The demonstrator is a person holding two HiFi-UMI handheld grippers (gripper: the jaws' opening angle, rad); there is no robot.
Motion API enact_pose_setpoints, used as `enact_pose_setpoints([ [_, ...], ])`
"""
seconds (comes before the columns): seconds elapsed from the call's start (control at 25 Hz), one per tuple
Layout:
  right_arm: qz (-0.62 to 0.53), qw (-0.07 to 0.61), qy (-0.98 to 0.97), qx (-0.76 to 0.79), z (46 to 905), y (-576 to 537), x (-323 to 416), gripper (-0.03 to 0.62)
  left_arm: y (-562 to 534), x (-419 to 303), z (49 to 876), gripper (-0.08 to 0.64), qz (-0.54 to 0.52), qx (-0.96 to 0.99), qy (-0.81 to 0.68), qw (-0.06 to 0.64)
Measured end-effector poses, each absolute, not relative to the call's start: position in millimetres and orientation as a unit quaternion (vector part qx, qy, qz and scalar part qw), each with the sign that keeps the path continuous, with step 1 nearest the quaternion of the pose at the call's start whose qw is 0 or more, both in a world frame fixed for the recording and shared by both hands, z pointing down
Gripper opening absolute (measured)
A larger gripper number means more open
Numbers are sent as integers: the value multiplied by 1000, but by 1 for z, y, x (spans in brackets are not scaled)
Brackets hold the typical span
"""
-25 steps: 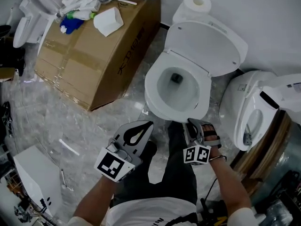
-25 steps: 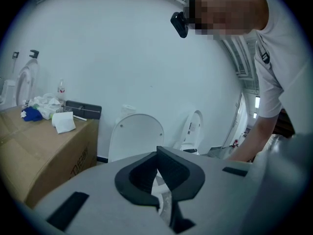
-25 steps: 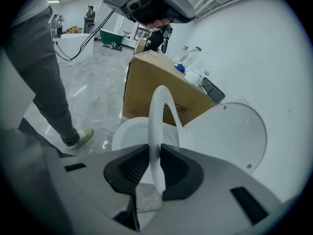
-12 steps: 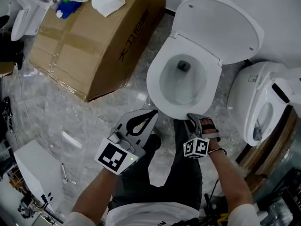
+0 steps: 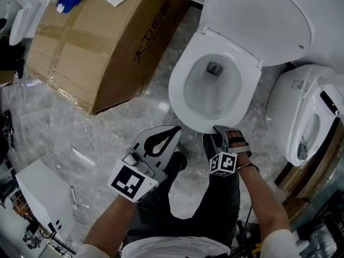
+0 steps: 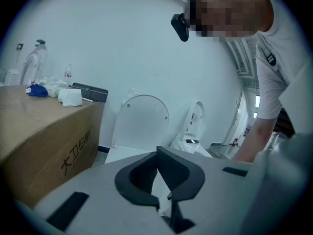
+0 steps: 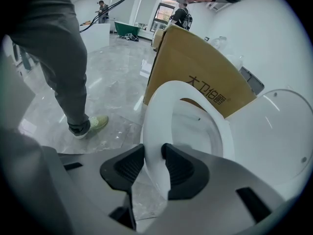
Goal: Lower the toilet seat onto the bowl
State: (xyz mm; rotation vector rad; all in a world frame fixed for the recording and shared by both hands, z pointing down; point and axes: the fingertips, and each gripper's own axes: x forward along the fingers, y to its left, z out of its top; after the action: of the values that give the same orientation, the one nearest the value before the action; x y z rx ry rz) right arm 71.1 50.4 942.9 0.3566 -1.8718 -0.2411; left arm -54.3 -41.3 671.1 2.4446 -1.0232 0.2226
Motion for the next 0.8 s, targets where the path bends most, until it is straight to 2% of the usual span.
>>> enact_pose_setpoints([
  [0.36,-112,609,-775,126,1002,56,69,143,-44,-71,688,2,80,890,-382,237],
  [0.8,-106,625,-762,131,1025,54,67,156,-46,-71,690,2,78,897,-372,226],
])
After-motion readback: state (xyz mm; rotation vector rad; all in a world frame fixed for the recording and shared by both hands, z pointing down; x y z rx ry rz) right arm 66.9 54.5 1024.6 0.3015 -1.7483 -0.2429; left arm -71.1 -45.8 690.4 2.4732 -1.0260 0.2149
